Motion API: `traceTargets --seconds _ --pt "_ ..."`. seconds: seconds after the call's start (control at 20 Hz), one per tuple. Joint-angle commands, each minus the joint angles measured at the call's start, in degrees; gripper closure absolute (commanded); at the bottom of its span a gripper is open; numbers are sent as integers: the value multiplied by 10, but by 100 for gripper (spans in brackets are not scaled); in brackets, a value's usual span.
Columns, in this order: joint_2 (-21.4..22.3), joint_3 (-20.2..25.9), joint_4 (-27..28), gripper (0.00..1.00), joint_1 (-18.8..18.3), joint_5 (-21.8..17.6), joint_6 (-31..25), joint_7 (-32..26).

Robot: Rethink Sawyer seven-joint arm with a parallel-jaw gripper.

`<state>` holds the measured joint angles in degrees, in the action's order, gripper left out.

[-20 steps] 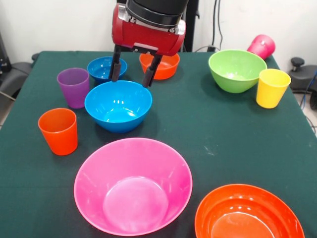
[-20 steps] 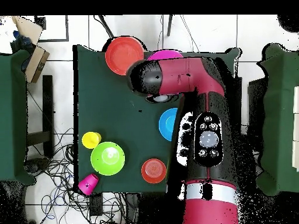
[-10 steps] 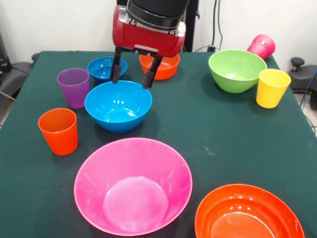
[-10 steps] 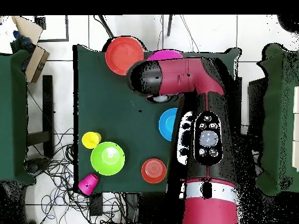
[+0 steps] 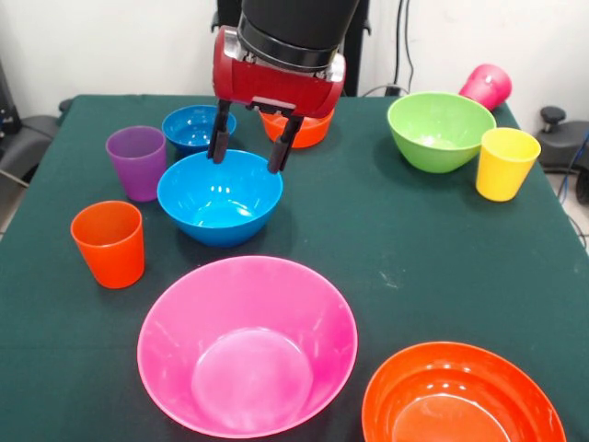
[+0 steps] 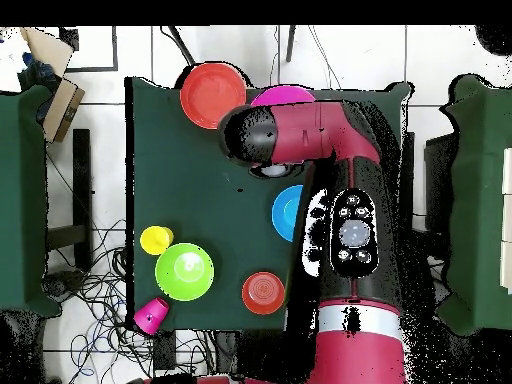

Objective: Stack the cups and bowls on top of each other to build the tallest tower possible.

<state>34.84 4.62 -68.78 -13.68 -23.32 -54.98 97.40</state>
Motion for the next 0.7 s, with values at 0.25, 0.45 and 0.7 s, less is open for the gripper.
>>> traceTargets --seconds 0.25,0.45,0.7 --pt "-26 43 -41 0 12 -1 -5 -23" --pt "-25 42 -41 0 12 -1 -7 -23" --pt "-25 43 -45 0 13 0 -4 -21"
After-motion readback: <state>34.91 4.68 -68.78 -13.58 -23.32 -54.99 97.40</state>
